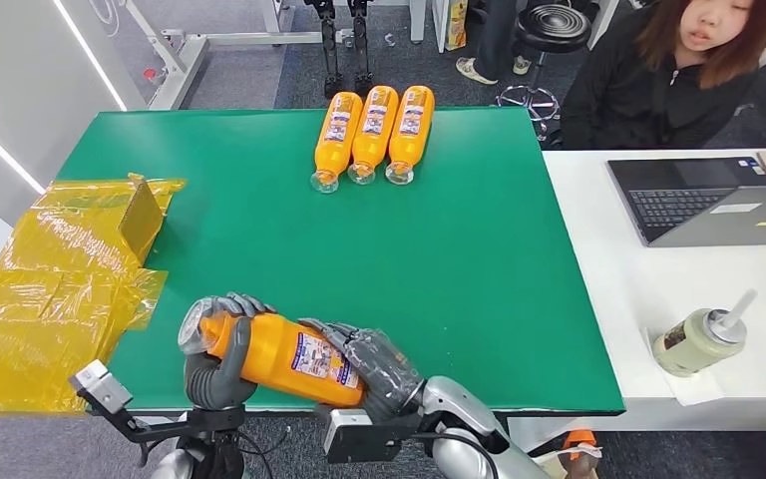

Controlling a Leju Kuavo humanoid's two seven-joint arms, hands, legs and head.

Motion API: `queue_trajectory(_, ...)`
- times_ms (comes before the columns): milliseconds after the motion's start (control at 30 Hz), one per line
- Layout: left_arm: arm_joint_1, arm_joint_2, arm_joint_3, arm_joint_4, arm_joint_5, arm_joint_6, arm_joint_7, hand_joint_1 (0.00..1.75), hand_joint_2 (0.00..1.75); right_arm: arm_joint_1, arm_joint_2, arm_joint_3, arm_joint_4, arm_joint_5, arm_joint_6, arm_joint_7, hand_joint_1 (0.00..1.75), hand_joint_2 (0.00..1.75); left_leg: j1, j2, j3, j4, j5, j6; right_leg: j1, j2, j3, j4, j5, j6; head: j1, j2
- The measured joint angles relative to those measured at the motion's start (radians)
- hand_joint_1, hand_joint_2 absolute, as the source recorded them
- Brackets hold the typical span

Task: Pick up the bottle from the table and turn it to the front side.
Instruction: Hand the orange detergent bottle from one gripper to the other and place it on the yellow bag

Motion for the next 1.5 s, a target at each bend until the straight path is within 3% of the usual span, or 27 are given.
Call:
queue_trajectory(600, -0.002, 0.006, 0.005, 0.006, 0.075, -0.035, -0.005, 1.75, 1.75, -0.008, 0.025, 0.011, -0.004, 0.008, -0.062, -0.005, 0.0, 1.75, 0.0, 0.0, 0.0, 0.0, 0.0, 0.0, 0.0, 0.0, 0.0, 0.0, 0.0, 0.0, 0.0, 0.0)
queue_trajectory(767, -0.013, 0.019, 0.052, -0.007, 0.138, -0.072, -0.025, 1.75, 1.75, -0.028, 0.03, 0.011, 0.001, -0.007, -0.067, -0.014, 0.0, 1.75, 0.0, 0.001, 0.0, 0.0, 0.0, -0.001, 0.0, 0.001, 0.0, 0.0, 0.0, 0.0, 0.0, 0.0)
queue_trajectory(900, -0.029, 0.039, 0.125, -0.073, 0.07, -0.067, -0.059, 1.75, 1.75, -0.032, 0.03, 0.012, 0.011, -0.009, -0.075, -0.027, 0.0, 1.75, 0.0, 0.001, 0.001, 0.0, 0.001, -0.001, 0.0, 0.001, 0.0, 0.001, 0.001, -0.001, 0.0, 0.0)
queue_trajectory(1133, -0.064, 0.112, 0.203, -0.184, -0.202, 0.025, -0.144, 1.75, 1.75, -0.035, 0.029, 0.012, 0.02, -0.024, -0.088, -0.037, 0.0, 1.75, 0.001, 0.0, 0.001, 0.0, 0.001, -0.001, 0.0, 0.001, 0.0, 0.001, 0.001, -0.001, 0.0, 0.0)
queue_trajectory(1300, -0.109, 0.183, 0.216, -0.235, -0.369, 0.094, -0.146, 1.75, 1.75, -0.049, 0.029, 0.013, 0.036, -0.045, -0.091, -0.053, 0.0, 1.75, 0.001, 0.0, 0.001, 0.0, 0.002, -0.002, 0.0, 0.001, 0.0, 0.002, 0.001, -0.001, 0.0, 0.0)
queue_trajectory(1400, -0.136, 0.235, 0.217, -0.248, -0.659, 0.249, -0.134, 1.75, 1.75, -0.057, 0.029, 0.013, 0.045, -0.057, -0.091, -0.057, 0.0, 1.75, 0.001, 0.001, 0.001, 0.0, 0.002, -0.002, 0.0, 0.001, 0.0, 0.002, 0.001, -0.001, 0.0, 0.0)
queue_trajectory(1500, -0.164, 0.287, 0.207, -0.247, -1.042, 0.441, -0.068, 1.75, 1.75, -0.064, 0.029, 0.014, 0.047, -0.061, -0.09, -0.057, 0.0, 1.75, 0.001, 0.0, 0.001, 0.0, 0.002, -0.003, 0.0, 0.001, 0.0, 0.002, 0.001, -0.001, 0.0, 0.0)
